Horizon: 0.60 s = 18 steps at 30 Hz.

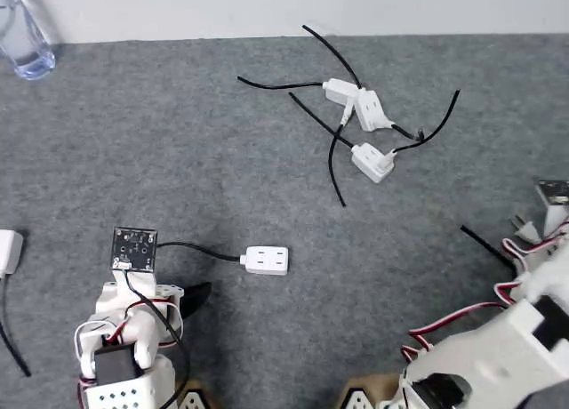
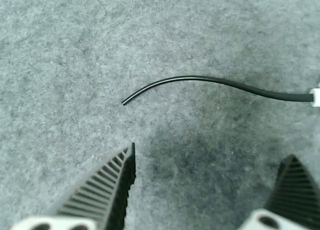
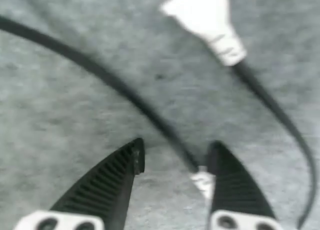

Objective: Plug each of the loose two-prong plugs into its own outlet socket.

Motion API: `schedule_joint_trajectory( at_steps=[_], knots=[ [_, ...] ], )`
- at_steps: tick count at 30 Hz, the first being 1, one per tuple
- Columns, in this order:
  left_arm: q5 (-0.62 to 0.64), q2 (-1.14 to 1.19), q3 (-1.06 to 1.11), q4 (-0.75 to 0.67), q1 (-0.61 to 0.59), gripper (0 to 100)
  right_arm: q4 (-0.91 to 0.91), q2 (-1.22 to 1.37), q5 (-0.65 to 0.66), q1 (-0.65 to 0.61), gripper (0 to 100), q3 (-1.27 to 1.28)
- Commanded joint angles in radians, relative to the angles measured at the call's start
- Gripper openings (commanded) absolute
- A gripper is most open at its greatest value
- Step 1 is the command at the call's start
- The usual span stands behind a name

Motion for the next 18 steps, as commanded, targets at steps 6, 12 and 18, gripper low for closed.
schedule_joint_trajectory(
  at_steps=[6,12,18],
  knots=[
    [0.006,-0.015,-0.004,-0.011,-0.003,42,-0.008,0.041,0.13,0.068,7.9,-0.002],
    [0.006,-0.015,-0.004,-0.011,-0.003,42,-0.002,0.058,0.127,0.077,0.7,0.003],
    [0.006,-0.015,-0.004,-0.011,-0.002,42,0.124,0.019,0.112,0.068,0.7,-0.005]
  ],
)
